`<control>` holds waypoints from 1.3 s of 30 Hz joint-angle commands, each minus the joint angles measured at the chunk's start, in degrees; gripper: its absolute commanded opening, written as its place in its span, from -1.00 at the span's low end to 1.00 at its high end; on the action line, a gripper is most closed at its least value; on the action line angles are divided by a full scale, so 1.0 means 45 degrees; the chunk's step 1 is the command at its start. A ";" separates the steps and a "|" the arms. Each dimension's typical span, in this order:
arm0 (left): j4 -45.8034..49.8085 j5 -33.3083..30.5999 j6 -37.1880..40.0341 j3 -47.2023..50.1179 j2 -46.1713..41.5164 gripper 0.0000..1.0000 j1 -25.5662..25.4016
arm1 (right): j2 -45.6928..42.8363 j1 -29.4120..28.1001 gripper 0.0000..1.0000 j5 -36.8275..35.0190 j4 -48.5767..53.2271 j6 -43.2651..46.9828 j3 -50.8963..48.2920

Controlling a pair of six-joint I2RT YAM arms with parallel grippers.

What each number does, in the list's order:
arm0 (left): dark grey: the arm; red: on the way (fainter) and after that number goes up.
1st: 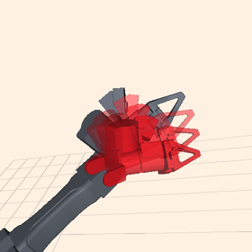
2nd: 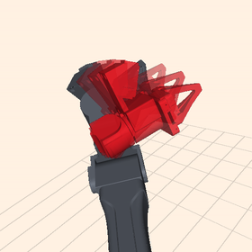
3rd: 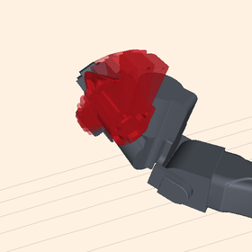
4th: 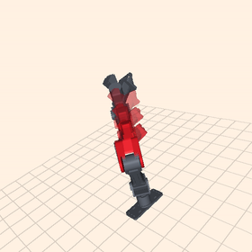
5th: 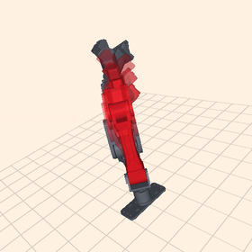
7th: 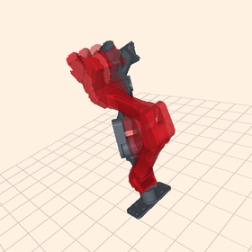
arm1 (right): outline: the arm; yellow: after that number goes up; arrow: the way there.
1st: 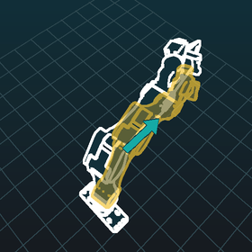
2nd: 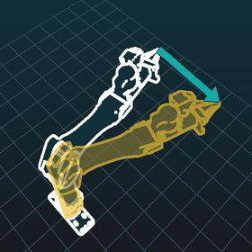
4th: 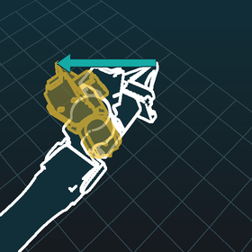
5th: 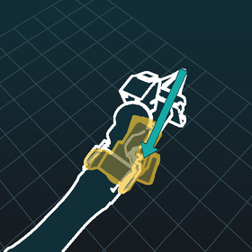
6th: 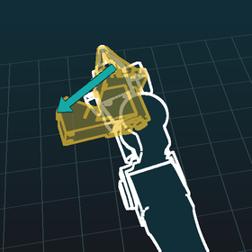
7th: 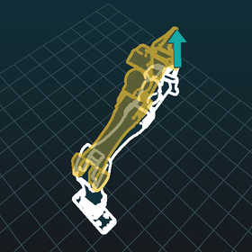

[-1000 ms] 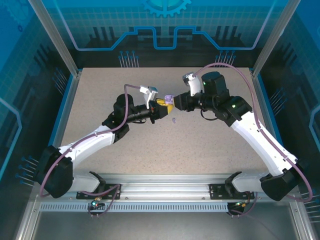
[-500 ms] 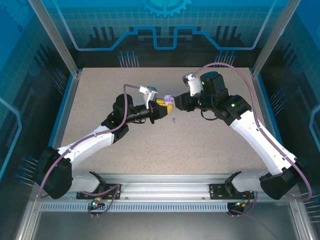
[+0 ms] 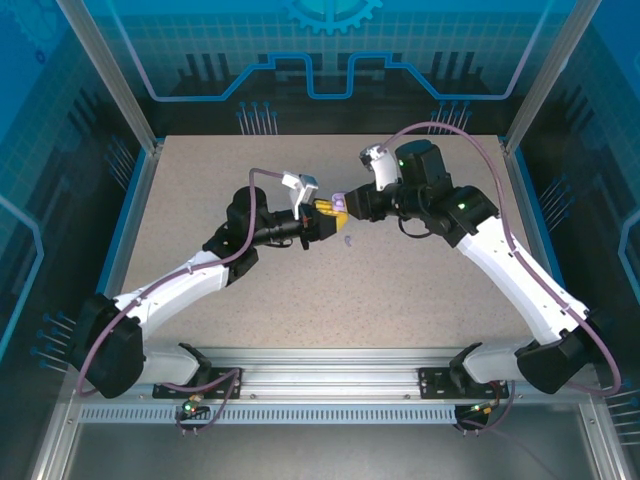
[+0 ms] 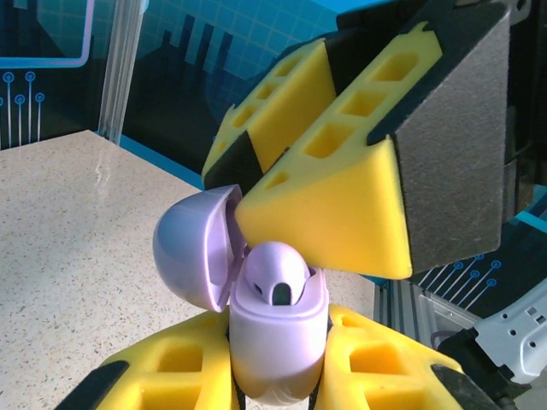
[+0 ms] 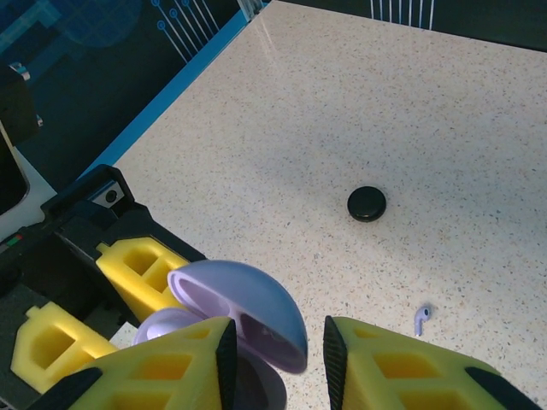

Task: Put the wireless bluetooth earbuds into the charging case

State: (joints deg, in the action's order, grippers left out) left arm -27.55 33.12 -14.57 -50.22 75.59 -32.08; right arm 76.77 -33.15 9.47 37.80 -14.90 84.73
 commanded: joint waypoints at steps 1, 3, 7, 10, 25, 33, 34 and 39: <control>-0.0132 0.0340 0.0405 -0.0476 -0.0216 -1.00 -0.0116 | 0.0215 -0.0322 -0.30 0.0307 0.0542 0.0318 0.0428; -0.0126 0.0227 0.0396 -0.0444 -0.0236 -1.00 -0.0118 | 0.0228 -0.0343 -0.27 0.0171 0.0642 0.0341 0.0489; -0.0129 -0.0327 0.0403 -0.0295 -0.0380 -1.00 -0.0118 | -0.0021 -0.0388 -0.21 -0.0855 0.0688 0.0191 0.0419; -0.0086 -0.0731 0.0478 -0.0114 -0.0526 -1.00 -0.0087 | -0.0368 -0.0393 -0.18 -0.1681 0.0580 0.0036 0.0182; 0.0978 -0.0406 0.0693 0.0495 -0.1608 -1.00 0.0126 | -0.0401 0.1199 -0.11 -0.3204 0.0473 -0.1589 -0.1661; 0.1966 -0.0198 0.0942 0.0673 -0.2471 -1.00 0.0287 | 0.1434 0.1467 -0.09 -0.2281 0.0065 -0.1716 -0.2061; 0.2050 -0.0158 0.0935 0.0736 -0.2566 -1.00 0.0321 | 0.1776 0.1469 -0.09 -0.2153 -0.0028 -0.1691 -0.2057; 0.2323 0.0035 0.0743 0.1026 -0.2889 -1.00 0.0607 | 0.3741 0.1467 -0.10 -0.1395 0.0020 -0.1337 -0.1568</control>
State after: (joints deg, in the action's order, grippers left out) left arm -18.61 31.44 -11.64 -46.85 64.05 -30.35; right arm 89.56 -27.20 0.05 37.82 -21.58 76.20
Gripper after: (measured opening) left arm 0.205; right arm 0.452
